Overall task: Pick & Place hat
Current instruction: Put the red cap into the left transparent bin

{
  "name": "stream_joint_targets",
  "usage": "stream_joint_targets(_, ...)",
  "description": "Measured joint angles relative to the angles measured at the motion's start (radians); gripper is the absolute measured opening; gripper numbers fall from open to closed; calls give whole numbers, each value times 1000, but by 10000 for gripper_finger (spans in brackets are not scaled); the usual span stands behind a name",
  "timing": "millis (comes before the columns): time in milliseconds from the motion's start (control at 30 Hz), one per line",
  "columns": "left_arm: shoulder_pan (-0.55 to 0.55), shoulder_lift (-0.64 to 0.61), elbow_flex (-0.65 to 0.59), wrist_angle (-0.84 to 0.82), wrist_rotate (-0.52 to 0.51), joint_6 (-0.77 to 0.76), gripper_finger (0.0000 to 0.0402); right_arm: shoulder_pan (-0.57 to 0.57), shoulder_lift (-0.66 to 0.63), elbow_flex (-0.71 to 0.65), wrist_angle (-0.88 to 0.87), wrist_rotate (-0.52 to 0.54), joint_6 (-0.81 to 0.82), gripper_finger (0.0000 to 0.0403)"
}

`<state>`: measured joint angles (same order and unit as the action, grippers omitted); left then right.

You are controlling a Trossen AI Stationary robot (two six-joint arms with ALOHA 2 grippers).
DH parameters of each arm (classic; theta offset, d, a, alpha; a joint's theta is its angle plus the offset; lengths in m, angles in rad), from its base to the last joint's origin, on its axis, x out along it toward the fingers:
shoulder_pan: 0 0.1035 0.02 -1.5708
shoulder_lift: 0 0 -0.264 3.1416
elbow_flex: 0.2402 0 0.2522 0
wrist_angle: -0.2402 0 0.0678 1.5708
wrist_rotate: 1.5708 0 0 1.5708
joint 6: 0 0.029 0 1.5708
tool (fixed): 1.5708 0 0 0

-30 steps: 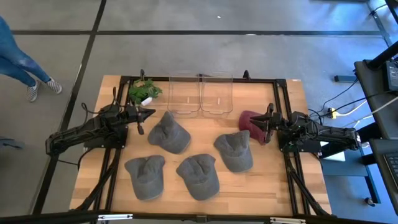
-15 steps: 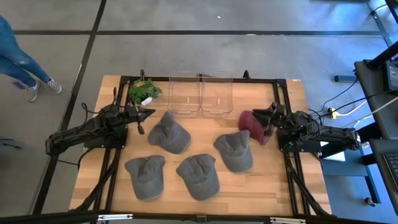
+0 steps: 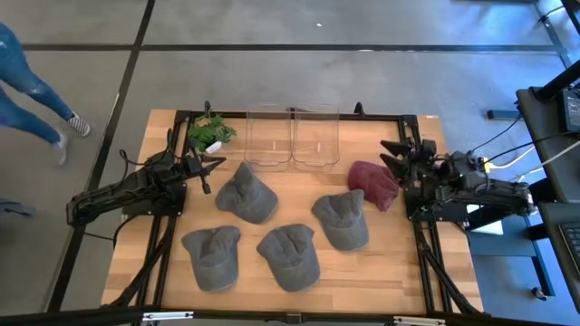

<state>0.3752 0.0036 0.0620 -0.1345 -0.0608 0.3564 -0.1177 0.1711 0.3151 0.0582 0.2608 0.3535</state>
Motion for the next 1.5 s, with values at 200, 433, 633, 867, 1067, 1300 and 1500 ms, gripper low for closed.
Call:
stream_joint_targets(200, 0, 0, 0, 0, 1, 40, 7, 0, 305, 346, -445, 63, 111, 294)
stream_joint_targets(433, 0, 1, 0, 4, 2, 41, 10, 0, 644, 682, -965, 78, 531, 292)
stream_joint_targets(633, 0, 1, 0, 4, 2, -32, 6, 0, 808, 716, -949, -160, 515, 292)
stream_joint_targets(867, 0, 1, 0, 4, 2, -56, 7, 62, 914, 709, -1200, -204, 989, 291)
stream_joint_targets(1067, 0, 1, 0, 4, 2, -59, 5, 181, 973, 709, -1336, -124, 1340, 291)
stream_joint_targets(1300, 0, 1, 0, 4, 2, -135, 8, 265, 1082, 709, -1439, -97, 1577, 291)
stream_joint_targets(1500, 0, 1, 0, 4, 2, -137, 4, 280, 1139, 619, -1387, -136, 1627, 291)
